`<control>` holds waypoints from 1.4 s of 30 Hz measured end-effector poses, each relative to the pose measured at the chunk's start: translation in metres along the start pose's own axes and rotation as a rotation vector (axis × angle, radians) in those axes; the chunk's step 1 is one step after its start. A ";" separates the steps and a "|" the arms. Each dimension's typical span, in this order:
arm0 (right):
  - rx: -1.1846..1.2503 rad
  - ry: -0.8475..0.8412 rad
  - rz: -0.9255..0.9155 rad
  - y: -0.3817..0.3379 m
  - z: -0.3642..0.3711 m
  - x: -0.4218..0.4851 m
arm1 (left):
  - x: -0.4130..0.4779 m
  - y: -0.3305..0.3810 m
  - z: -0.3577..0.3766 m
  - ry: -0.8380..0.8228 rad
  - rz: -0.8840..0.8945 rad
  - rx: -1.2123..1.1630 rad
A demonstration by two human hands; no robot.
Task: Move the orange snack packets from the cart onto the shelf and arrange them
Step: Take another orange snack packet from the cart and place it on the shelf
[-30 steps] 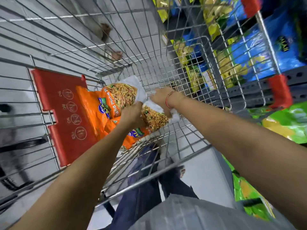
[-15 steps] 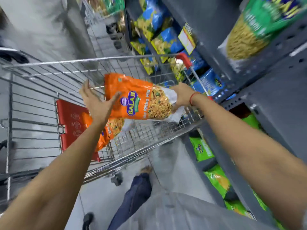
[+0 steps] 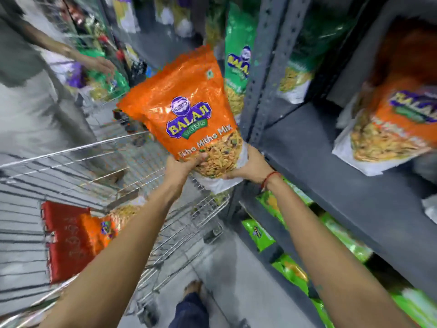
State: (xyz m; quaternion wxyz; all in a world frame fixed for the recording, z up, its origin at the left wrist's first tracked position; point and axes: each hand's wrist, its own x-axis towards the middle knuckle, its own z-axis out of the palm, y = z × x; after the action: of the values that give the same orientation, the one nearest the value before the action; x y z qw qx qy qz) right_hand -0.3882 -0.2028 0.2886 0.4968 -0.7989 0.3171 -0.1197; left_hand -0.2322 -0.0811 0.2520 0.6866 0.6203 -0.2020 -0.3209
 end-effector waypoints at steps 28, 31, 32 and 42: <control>-0.003 0.829 0.279 0.141 -0.181 -0.203 | -0.054 0.022 0.319 -1.072 0.100 0.395; 0.030 0.936 0.267 0.137 -0.167 -0.207 | -0.046 0.020 0.304 -1.068 0.063 0.378; 0.051 1.018 0.251 0.137 -0.155 -0.206 | -0.042 0.016 0.292 -1.046 0.057 0.371; -0.063 1.395 0.147 0.091 -0.021 -0.139 | 0.028 -0.032 0.084 -0.557 -0.166 0.393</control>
State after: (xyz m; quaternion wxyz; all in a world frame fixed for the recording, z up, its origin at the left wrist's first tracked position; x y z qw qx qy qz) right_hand -0.5406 -0.1585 0.2365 0.1610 -0.5262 0.6182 -0.5613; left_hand -0.2752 -0.1616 0.2295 0.4442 0.6438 -0.3884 -0.4873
